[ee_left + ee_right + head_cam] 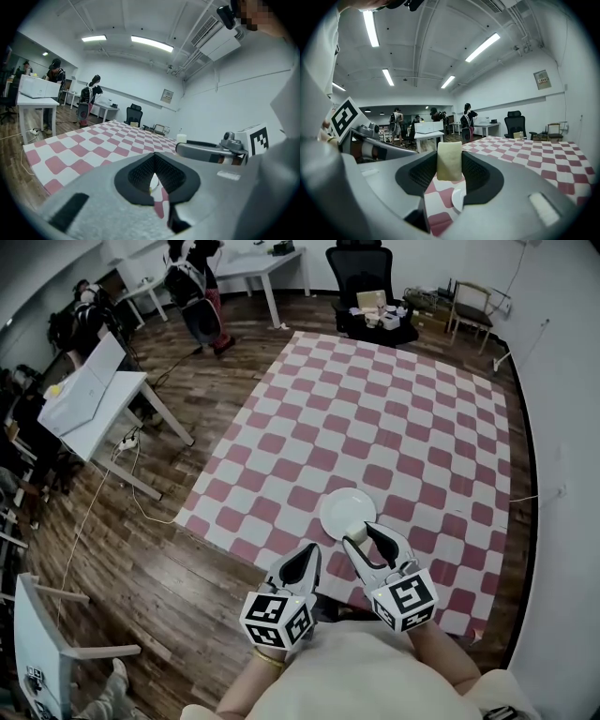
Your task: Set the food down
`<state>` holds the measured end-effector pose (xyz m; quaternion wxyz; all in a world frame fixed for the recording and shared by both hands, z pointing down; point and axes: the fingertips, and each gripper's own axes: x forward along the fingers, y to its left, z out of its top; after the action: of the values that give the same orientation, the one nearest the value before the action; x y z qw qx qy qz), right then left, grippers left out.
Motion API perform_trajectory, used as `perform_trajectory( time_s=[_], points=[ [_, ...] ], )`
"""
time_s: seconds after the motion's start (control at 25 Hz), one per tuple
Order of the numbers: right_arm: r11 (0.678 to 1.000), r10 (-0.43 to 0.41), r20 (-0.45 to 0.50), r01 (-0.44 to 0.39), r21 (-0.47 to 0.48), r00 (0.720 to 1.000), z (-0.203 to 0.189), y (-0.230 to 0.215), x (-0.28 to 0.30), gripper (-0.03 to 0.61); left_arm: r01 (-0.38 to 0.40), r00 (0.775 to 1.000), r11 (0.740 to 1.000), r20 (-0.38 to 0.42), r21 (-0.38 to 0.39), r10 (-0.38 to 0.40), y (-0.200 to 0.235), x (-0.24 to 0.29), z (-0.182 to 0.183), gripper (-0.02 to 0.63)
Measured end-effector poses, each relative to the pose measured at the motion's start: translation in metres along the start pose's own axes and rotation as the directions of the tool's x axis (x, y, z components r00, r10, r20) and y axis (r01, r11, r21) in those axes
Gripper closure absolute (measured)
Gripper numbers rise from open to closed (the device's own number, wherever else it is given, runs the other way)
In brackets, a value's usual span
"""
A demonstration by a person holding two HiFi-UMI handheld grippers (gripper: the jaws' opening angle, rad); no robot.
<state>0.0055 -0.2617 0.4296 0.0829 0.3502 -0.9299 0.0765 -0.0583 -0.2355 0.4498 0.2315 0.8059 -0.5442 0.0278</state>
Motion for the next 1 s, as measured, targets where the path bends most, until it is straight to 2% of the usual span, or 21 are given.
perform_trajectory(
  time_s=[0.4,0.76,1.0],
  points=[
    [0.998,-0.050,-0.051,0.051,0.023,0.997,-0.012,-0.021,0.033,0.413,0.044,0.998,0.999,-0.037,0.008,-0.044,0.023,0.037,0.010,0.607],
    [0.998,-0.059,-0.138,0.063,0.028,0.989,-0.036,-0.030,0.066,0.413,0.046,0.995,0.997,-0.086,-0.056,-0.050,0.054,0.056,0.001,0.607],
    [0.997,-0.071,-0.197,0.078,0.028,0.978,-0.056,-0.041,0.082,0.413,0.030,0.992,0.998,-0.120,-0.059,-0.037,0.074,0.071,-0.011,0.607]
  ],
)
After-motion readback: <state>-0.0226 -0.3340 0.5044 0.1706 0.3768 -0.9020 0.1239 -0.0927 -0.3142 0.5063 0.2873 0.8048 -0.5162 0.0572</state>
